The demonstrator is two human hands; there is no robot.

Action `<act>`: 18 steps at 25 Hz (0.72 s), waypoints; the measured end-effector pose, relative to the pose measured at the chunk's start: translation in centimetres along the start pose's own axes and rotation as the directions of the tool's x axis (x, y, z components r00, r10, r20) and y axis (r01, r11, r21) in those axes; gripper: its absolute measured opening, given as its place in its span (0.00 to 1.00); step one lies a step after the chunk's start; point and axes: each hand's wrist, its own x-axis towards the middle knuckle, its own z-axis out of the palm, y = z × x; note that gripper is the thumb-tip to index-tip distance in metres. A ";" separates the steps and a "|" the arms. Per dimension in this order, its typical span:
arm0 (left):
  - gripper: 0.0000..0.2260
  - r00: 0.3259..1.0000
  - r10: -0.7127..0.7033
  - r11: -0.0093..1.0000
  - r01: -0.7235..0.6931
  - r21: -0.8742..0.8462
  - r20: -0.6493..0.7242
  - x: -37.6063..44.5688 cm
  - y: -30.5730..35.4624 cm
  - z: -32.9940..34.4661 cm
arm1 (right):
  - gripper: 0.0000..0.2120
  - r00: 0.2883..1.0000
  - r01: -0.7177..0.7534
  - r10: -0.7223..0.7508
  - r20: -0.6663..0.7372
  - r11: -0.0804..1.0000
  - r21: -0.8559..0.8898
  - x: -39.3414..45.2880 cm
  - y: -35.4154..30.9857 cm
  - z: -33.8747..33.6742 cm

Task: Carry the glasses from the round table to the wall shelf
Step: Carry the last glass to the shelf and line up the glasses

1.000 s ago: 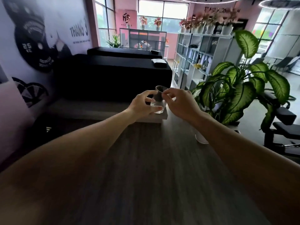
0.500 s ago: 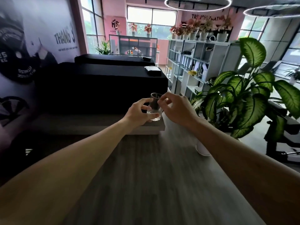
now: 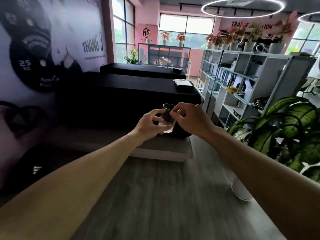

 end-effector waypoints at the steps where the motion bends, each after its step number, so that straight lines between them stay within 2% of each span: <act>1: 0.32 1.000 -0.005 1.000 0.005 0.003 -0.007 1.5 -0.5 -0.5 | 0.09 1.000 0.009 -0.009 0.000 1.000 -0.008 1.7 0.4 0.8; 8: 0.32 0.999 -0.033 0.999 0.034 0.038 -0.035 11.4 -5.6 -5.8 | 0.07 0.998 0.021 -0.023 0.051 0.999 0.047 12.5 1.3 7.3; 12: 0.33 0.998 -0.003 0.998 0.006 0.056 -0.056 16.5 -7.9 -10.9 | 0.09 0.997 0.055 -0.057 0.042 0.997 0.058 18.9 -0.7 10.7; 18: 0.33 0.987 -0.012 0.999 0.020 0.042 -0.162 23.3 -12.7 -24.8 | 0.10 0.989 0.137 -0.142 0.046 0.986 0.095 31.7 -9.0 19.2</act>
